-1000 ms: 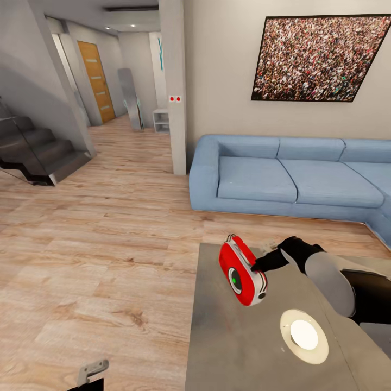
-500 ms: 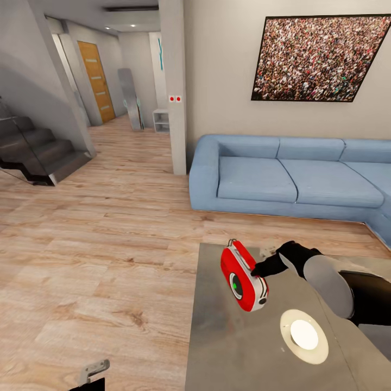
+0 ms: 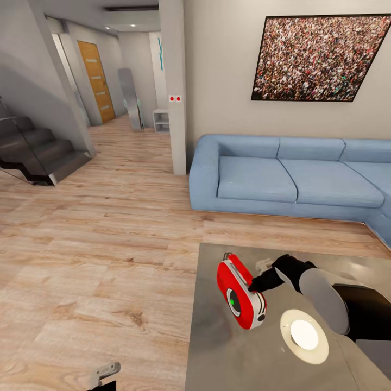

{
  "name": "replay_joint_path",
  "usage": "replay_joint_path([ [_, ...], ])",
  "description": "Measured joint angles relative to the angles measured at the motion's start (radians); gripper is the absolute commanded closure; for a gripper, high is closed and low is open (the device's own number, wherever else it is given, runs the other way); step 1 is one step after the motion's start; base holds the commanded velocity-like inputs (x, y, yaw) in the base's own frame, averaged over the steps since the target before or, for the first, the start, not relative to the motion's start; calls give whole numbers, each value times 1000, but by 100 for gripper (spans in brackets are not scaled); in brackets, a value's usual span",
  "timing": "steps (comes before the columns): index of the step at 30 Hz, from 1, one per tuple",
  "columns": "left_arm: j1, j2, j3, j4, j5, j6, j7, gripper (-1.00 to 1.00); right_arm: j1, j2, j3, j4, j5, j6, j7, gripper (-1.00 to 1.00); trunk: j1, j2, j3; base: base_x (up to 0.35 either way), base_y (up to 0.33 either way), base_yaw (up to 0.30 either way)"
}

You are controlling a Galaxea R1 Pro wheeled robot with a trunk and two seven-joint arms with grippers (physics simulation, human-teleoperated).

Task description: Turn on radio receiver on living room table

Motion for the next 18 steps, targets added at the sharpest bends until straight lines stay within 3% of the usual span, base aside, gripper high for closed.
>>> replay_joint_path([
  [7, 0, 0, 1, 0, 0, 0, 0, 100, 0, -1, 8, 0, -1, 0, -1, 100, 27, -49, -22, 0, 0, 0],
  [15, 0, 0, 0, 0, 0, 0, 0, 100, 0, -1, 16, 0, -2, -1, 1, 100, 27, -49, -22, 0, 0, 0],
  [17, 0, 0, 0, 0, 0, 0, 0, 100, 0, -1, -44, 0, -6, -3, 2, 100, 27, -49, -22, 0, 0, 0],
  [18, 0, 0, 0, 0, 0, 0, 0, 100, 0, -2, -50, -1, -8, -10, 2, 100, 27, -49, -22, 0, 0, 0],
])
